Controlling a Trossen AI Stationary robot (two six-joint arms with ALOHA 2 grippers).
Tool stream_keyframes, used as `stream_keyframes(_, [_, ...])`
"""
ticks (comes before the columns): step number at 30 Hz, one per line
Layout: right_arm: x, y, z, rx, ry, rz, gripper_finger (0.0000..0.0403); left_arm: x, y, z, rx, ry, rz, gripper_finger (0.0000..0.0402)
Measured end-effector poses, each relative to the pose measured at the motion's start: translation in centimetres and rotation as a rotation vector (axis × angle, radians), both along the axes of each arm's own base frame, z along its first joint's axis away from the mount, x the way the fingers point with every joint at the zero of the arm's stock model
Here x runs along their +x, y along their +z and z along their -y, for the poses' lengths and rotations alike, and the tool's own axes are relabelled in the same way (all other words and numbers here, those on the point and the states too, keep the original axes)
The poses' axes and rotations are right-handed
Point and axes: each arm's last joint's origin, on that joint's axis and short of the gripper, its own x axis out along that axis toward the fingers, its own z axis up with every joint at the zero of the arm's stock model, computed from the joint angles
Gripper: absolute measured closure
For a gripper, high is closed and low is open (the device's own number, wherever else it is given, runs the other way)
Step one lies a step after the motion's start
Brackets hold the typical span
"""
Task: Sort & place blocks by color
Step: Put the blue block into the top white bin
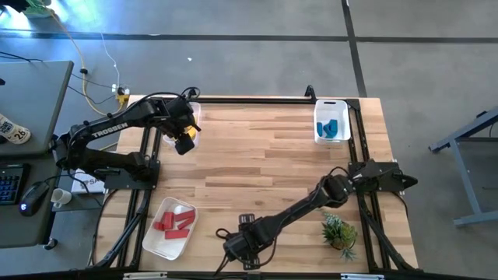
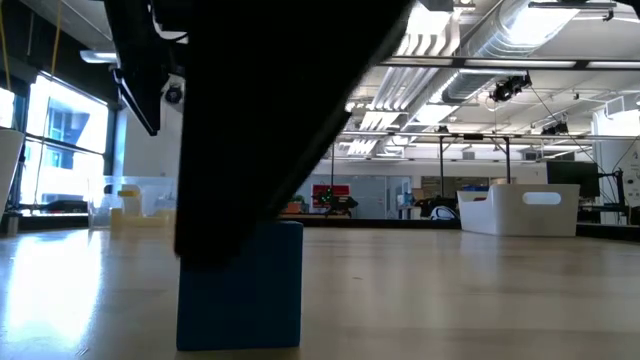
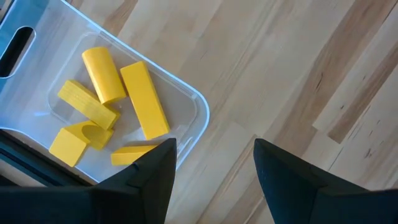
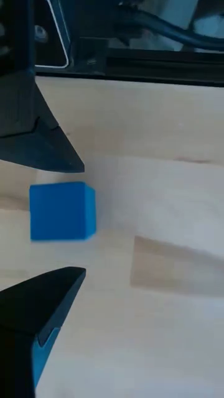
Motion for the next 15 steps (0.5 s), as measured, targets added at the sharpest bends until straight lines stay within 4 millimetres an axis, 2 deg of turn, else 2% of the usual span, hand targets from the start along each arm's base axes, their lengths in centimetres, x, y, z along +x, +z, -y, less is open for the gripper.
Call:
stream_keyframes(6, [-0.2, -1.1, -0.3, -0.015, 0.008, -0.033, 0.0155, 0.0, 0.0, 0.0, 0.000, 0.000, 0.000, 0.0200])
stream_keyframes(9, [-0.1, -1.6, -0.3, -0.020, -0.022, -0.041, 0.0168, 0.0, 0.0, 0.0, 0.000, 0.000, 0.000, 0.0200])
stream_keyframes(12, [-0.1, -1.8, -0.3, -0.015, -0.057, -0.047, 0.0210, 0.0, 0.0, 0.0, 0.002, 0.000, 0.002, 0.0200])
stream_keyframes(15, [0.0, -1.8, -0.2, -0.008, -0.085, -0.047, 0.0271, 0.1, 0.0, -0.1, 0.004, 0.001, 0.006, 0.0200])
